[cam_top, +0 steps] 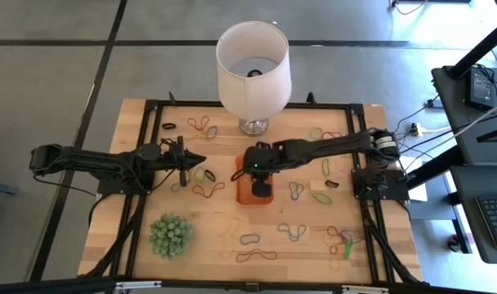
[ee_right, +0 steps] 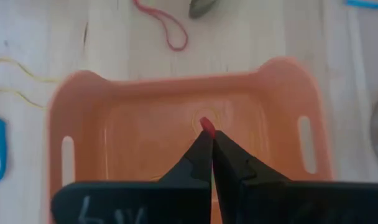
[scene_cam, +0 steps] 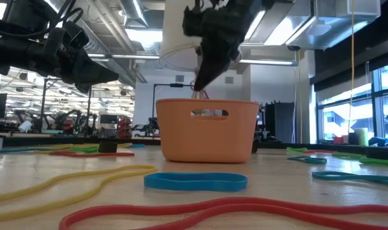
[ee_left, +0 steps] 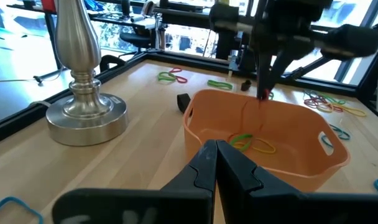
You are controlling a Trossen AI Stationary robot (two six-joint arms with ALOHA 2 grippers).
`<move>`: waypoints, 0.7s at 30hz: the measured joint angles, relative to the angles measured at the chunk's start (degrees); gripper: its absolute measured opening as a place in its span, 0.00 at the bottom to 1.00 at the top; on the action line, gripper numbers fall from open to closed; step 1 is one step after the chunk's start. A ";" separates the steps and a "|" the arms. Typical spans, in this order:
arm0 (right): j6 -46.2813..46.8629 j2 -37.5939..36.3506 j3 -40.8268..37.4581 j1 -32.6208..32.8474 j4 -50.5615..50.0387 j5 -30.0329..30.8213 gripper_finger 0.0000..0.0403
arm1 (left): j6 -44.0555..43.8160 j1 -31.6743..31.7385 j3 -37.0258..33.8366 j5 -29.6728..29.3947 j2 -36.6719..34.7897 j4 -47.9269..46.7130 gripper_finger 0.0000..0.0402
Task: Pick and place rubber bands into bin
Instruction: Put the red rubber band into the orange bin
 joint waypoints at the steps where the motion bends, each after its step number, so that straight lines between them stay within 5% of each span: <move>1: 0.00 0.53 0.00 0.00 0.07 -0.01 0.01 | 0.03 0.00 0.00 -0.02 0.00 0.01 0.01; 21: -0.80 11.63 0.00 -0.17 0.41 -0.15 0.01 | 0.03 0.00 0.00 -0.02 0.00 0.02 0.01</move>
